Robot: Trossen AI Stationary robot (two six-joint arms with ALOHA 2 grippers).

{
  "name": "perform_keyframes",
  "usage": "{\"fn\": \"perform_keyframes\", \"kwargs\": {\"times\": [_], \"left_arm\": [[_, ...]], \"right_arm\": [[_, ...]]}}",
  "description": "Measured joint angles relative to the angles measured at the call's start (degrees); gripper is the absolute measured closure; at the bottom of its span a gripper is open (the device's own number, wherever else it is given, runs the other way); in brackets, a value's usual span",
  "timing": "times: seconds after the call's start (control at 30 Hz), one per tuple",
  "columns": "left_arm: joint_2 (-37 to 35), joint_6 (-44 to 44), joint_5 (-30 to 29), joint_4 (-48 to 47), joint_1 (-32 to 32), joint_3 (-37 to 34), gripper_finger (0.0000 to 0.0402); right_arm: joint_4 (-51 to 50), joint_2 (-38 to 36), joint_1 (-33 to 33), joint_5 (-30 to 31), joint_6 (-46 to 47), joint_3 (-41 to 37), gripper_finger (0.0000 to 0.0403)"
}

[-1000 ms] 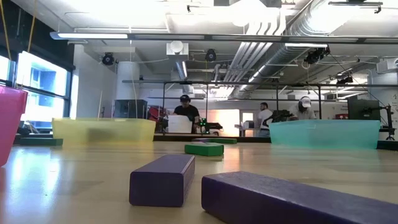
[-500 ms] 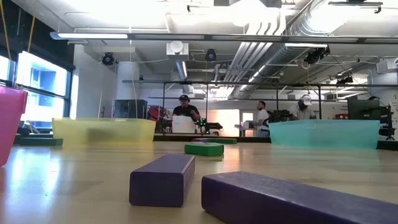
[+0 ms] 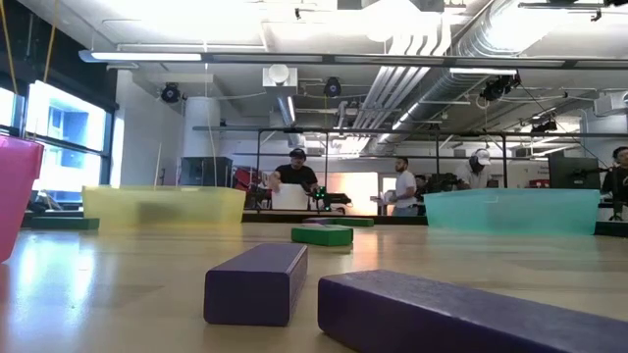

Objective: Sort blocks
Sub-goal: Put the green wooden block into the green bin

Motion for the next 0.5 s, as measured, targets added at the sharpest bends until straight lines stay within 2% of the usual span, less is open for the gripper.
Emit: {"fn": "perform_keyframes", "kwargs": {"times": [0.1,0.23,0.5], "left_arm": [[2.9,0.0,0.0,4.4,1.9,0.0,0.0189],[3.3,-0.4,-0.1,5.0,2.7,0.0,0.0189],[1.7,1.5,-1.7,5.0,1.4,0.0,0.0189]], "right_arm": [[0.5,-1.4,-0.8,-2.7,-2.6,-4.3,0.0171],[5.7,-3.9,-2.2,-7.9,-6.1,-13.8,0.0181],[10.1,-6.2,-7.9,-13.6,-11.3,-27.7,0.027]]}}
